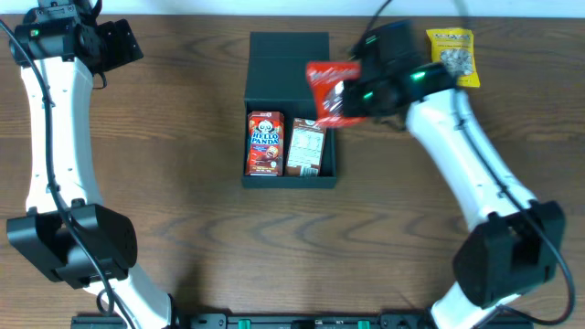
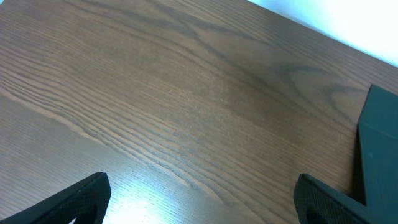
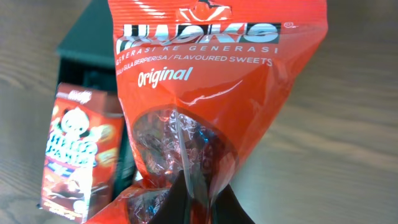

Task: Pack container
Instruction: 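Carry the red Hacks bag left and lower it into the green box, then press the red Hacks bag down into the box's right side, right gripper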

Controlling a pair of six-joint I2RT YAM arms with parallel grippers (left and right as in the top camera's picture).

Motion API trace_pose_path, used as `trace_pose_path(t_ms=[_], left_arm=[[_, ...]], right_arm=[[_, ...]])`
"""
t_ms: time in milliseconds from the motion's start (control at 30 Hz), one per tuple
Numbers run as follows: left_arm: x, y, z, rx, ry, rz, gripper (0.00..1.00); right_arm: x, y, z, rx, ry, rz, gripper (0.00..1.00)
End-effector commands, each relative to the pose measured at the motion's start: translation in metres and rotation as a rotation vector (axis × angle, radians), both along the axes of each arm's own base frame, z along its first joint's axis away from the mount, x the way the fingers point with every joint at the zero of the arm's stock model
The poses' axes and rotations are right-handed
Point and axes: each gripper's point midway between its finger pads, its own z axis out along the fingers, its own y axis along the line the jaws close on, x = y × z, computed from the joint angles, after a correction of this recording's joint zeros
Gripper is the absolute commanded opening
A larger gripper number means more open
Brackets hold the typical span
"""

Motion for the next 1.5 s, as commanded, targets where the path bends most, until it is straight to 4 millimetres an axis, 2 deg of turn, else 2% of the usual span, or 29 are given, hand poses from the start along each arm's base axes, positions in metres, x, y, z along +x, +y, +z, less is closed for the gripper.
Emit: trace_pose_path(t_ms=[0, 100, 300, 567, 900, 933, 1000, 1133, 1167, 1233, 1267, 1367, 1433, 1467], left_arm=[[0.000, 0.005, 0.007, 0.018, -0.015, 0.014, 0.95], [0.000, 0.005, 0.007, 0.018, -0.015, 0.014, 0.95], [0.000, 0.005, 0.007, 0.020, -0.015, 0.011, 0.95], [0.000, 0.005, 0.007, 0.020, -0.015, 0.011, 0.95], [0.000, 0.005, 0.007, 0.020, -0.014, 0.011, 0.95], [0.000, 0.005, 0.007, 0.020, -0.014, 0.011, 0.95], [0.000, 0.005, 0.007, 0.022, -0.013, 0.007, 0.95], [0.000, 0.005, 0.007, 0.026, -0.012, 0.001, 0.95], [0.000, 0.005, 0.007, 0.026, -0.012, 0.002, 0.95], [0.000, 0.005, 0.007, 0.026, -0.012, 0.001, 0.95], [0.000, 0.005, 0.007, 0.026, -0.011, 0.001, 0.95], [-0.001, 0.005, 0.007, 0.025, -0.008, 0.001, 0.95], [-0.001, 0.005, 0.006, 0.025, -0.006, 0.001, 0.95], [-0.001, 0.005, 0.006, 0.025, -0.004, 0.001, 0.95]], right_arm=[[-0.001, 0.016, 0.006, -0.034, -0.048, -0.069, 0.02], [-0.007, 0.034, 0.003, -0.033, -0.050, -0.061, 0.01], [-0.024, 0.031, -0.018, -0.018, 0.063, -0.242, 0.01], [-0.046, 0.037, -0.042, 0.002, 0.160, -0.203, 0.02], [-0.062, 0.049, -0.061, -0.027, 0.161, -0.135, 0.03], [-0.063, 0.048, -0.065, -0.032, 0.164, -0.136, 0.15], [-0.064, 0.043, -0.072, -0.057, 0.163, -0.146, 0.65], [-0.060, 0.031, -0.074, -0.103, 0.136, -0.176, 0.96], [-0.058, 0.031, -0.073, -0.100, 0.131, -0.175, 0.98], [-0.054, 0.032, -0.070, -0.090, 0.121, -0.174, 0.92], [-0.052, 0.033, -0.067, -0.086, 0.114, -0.161, 0.85], [-0.047, 0.038, -0.053, -0.078, 0.074, -0.104, 0.51], [-0.043, 0.041, -0.039, -0.067, 0.037, -0.082, 0.39], [-0.041, 0.042, -0.034, -0.060, 0.022, -0.078, 0.36]])
